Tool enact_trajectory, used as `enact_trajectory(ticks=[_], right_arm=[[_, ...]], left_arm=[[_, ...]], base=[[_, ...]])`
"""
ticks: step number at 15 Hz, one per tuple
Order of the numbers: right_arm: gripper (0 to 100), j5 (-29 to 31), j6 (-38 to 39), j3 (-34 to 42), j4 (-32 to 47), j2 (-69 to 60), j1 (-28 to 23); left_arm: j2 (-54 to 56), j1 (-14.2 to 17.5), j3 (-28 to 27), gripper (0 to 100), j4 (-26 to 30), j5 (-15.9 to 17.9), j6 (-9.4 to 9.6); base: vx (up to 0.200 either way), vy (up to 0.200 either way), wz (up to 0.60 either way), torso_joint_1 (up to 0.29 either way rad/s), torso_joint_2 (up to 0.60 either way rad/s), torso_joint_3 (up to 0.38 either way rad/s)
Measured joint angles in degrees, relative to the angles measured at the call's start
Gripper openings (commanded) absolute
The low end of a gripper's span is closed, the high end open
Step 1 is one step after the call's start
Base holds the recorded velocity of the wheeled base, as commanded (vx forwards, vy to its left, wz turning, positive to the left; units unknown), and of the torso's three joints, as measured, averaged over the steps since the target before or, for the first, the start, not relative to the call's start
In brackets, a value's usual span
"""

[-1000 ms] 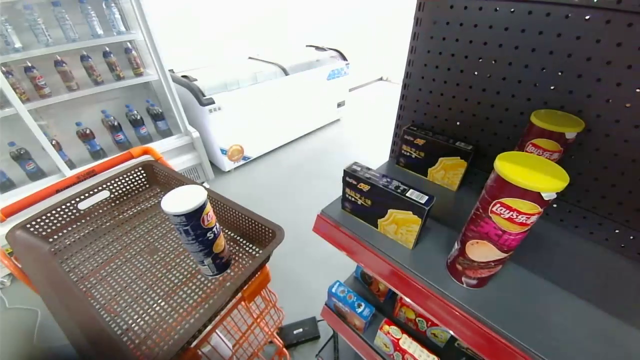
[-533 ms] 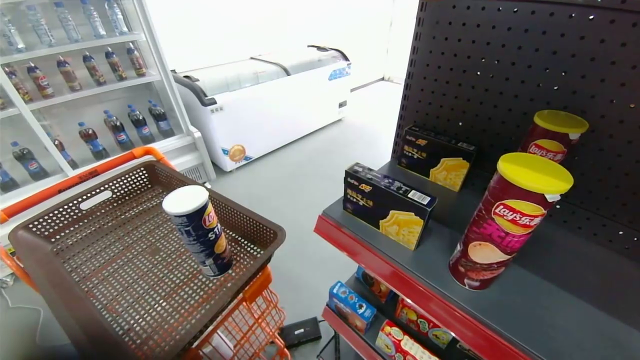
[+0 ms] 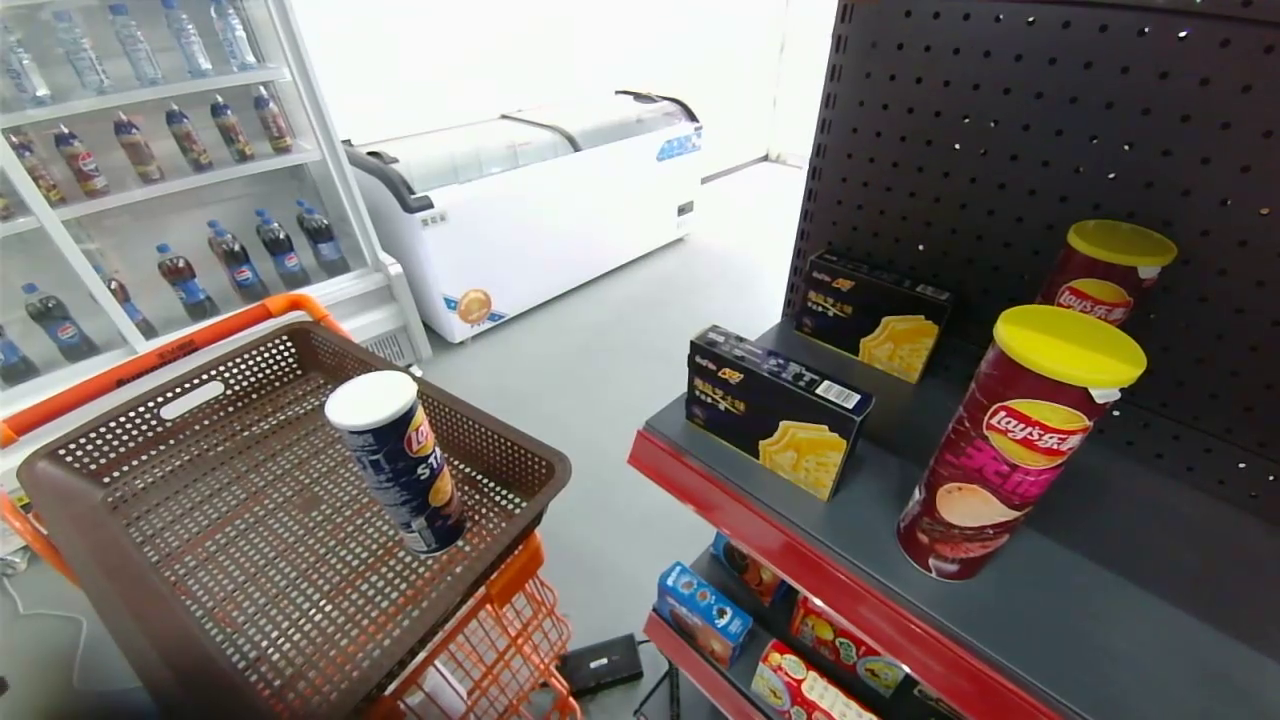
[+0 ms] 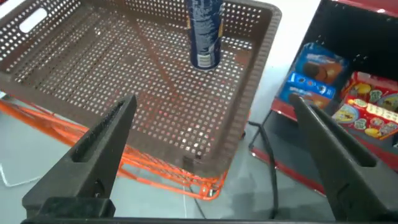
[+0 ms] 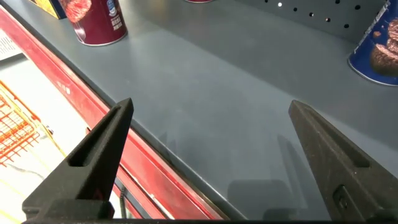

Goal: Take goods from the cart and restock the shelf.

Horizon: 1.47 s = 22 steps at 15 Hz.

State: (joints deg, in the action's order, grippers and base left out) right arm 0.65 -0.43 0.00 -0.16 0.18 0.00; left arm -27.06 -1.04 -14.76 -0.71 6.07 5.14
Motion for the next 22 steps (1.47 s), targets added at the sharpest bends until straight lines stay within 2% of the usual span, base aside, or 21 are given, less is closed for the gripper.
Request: enact_trajectory(ticks=[4,6,11,16,19,22], right_arm=[[100,0.0,0.0,0.0,0.0,0.0,0.0],[100,0.0,0.0,0.0,0.0,0.0,0.0],[100,0.0,0.0,0.0,0.0,0.0,0.0],[100,0.0,0.0,0.0,0.0,0.0,0.0],[100,0.0,0.0,0.0,0.0,0.0,0.0],[100,0.0,0.0,0.0,0.0,0.0,0.0]], left_arm=[[-14.8,0.2,-2.3,100,-7.2,-7.1,1.67],[-22.2,0.1,-2.8,100,-15.2,-8.6,2.18],[-40.5,-3.1,-3.9,100,-35.4,-9.4,2.73],[-57.0,-3.9,-4.1,100,-54.9,-9.7,2.29],[-65.4,-4.0,-4.2,100,-64.7,-9.7,2.21],[-72.4,-4.1,-4.3,100,-71.3,-9.7,2.29]], base=[[0.0,0.0,0.0,0.0,0.0,0.0],[0.0,0.0,0.0,0.0,0.0,0.0],[0.0,0.0,0.0,0.0,0.0,0.0],[0.0,0.0,0.0,0.0,0.0,0.0],[0.0,0.0,0.0,0.0,0.0,0.0],[0.0,0.0,0.0,0.0,0.0,0.0]])
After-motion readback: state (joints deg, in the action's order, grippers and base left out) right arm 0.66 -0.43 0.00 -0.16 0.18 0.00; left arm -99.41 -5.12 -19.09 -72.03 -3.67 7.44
